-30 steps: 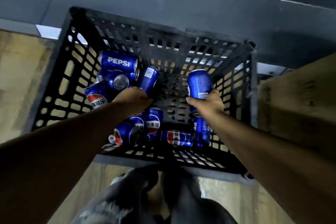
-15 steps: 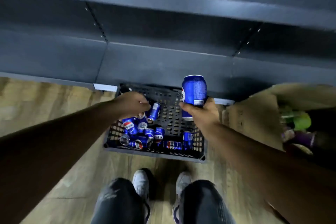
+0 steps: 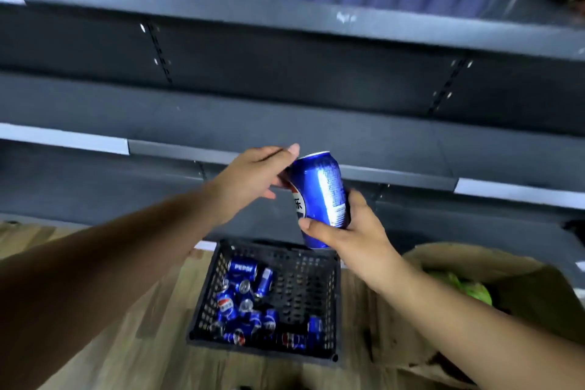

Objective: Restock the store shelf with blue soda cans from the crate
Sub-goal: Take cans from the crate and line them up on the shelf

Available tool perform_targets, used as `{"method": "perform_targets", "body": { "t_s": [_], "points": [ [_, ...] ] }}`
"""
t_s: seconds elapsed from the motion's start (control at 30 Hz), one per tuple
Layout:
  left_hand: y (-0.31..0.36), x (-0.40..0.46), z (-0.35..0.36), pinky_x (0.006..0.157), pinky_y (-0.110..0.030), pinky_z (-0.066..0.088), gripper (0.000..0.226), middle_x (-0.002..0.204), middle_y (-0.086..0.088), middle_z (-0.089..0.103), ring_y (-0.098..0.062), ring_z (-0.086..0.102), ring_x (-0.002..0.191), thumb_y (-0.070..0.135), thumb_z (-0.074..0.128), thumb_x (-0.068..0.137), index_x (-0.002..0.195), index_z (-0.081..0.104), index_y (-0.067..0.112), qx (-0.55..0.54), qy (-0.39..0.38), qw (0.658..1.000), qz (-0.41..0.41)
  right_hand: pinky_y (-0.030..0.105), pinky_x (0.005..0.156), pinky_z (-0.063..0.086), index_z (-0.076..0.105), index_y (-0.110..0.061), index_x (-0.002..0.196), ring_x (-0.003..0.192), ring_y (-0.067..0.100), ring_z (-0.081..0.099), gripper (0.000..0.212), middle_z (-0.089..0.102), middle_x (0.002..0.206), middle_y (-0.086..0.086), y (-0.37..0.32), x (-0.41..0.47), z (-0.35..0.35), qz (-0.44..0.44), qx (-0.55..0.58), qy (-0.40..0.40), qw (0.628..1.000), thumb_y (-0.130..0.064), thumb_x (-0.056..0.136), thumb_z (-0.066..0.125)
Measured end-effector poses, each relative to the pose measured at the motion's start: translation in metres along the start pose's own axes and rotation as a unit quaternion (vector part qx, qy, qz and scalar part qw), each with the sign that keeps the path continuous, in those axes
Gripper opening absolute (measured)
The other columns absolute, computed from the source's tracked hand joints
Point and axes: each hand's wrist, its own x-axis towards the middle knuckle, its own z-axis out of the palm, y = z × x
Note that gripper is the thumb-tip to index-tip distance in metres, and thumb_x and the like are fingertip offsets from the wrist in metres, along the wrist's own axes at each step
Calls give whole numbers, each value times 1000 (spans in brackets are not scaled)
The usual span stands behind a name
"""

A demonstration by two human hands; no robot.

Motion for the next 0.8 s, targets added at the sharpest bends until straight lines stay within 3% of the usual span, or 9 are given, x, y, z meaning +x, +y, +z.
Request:
{"method": "perform_targets", "body": {
  "t_s": [0.1, 0.2, 0.3, 0.43, 0.53, 0.6, 0.7, 0.8],
  "points": [
    [44, -16, -12, 75, -29, 49, 24, 78, 13, 70, -2, 67, 70, 43, 45, 94, 91, 61, 25, -52, 5, 999, 14, 18, 75, 51, 50, -16, 115, 74, -2, 59, 52, 65, 92, -8, -42, -9, -9, -49, 18, 0, 999, -14, 73, 79],
    [80, -35, -21, 89, -36, 48, 24, 87, 13, 70, -6, 66, 87, 48, 48, 89, 91, 61, 29, -63, 8, 998, 31, 7, 65, 47, 49, -14, 119, 67, -9, 57, 55, 65, 93, -9, -79, -19, -17, -105, 30, 16, 994, -11, 73, 79],
    [104, -50, -23, 94, -36, 46, 36, 103, 8, 70, -10, 62, 104, 56, 53, 76, 95, 64, 28, -47, -3, 997, 56, 7, 65, 47, 50, -14, 119, 70, -7, 59, 55, 65, 93, -11, -106, -27, -21, -151, 48, 35, 987, -10, 72, 79],
    [136, -62, -16, 89, -32, 47, 34, 94, 8, 71, -8, 64, 90, 46, 56, 82, 105, 63, 22, -87, 23, 987, 133, 19, 77, 52, 49, -19, 119, 82, 6, 62, 58, 65, 95, -11, -134, -36, -25, -196, 53, 55, 978, -15, 70, 80],
    [153, -66, -10, 86, -30, 49, 71, 108, -1, 67, -12, 64, 90, 49, 72, 69, 127, 51, 13, -149, 68, 971, 176, 24, 80, 52, 49, -21, 116, 85, 9, 63, 59, 65, 96, -10, -155, -43, -28, -229, 40, 64, 971, -16, 67, 82],
    [159, -69, -5, 80, -28, 52, 78, 110, -2, 67, -13, 66, 91, 45, 79, 63, 127, 48, 14, -178, 84, 960, 200, 21, 78, 52, 49, -25, 114, 86, 7, 63, 60, 64, 96, -12, -167, -47, -28, -243, 39, 60, 967, -16, 65, 83],
    [166, -76, 0, 61, -24, 55, 76, 103, -2, 69, -11, 69, 79, 39, 71, 57, 124, 48, 13, -217, 104, 944, 225, 23, 77, 53, 49, -29, 110, 87, 7, 64, 60, 64, 96, -13, -180, -52, -27, -263, 37, 55, 962, -19, 62, 85],
    [169, -79, -1, 62, -27, 56, 80, 106, -5, 68, -13, 70, 82, 36, 81, 61, 129, 45, 12, -239, 140, 927, 251, 25, 76, 55, 47, -31, 106, 86, 7, 65, 61, 64, 94, -13, -186, -56, -24, -284, 20, 44, 957, -17, 62, 85]
  ]
}}
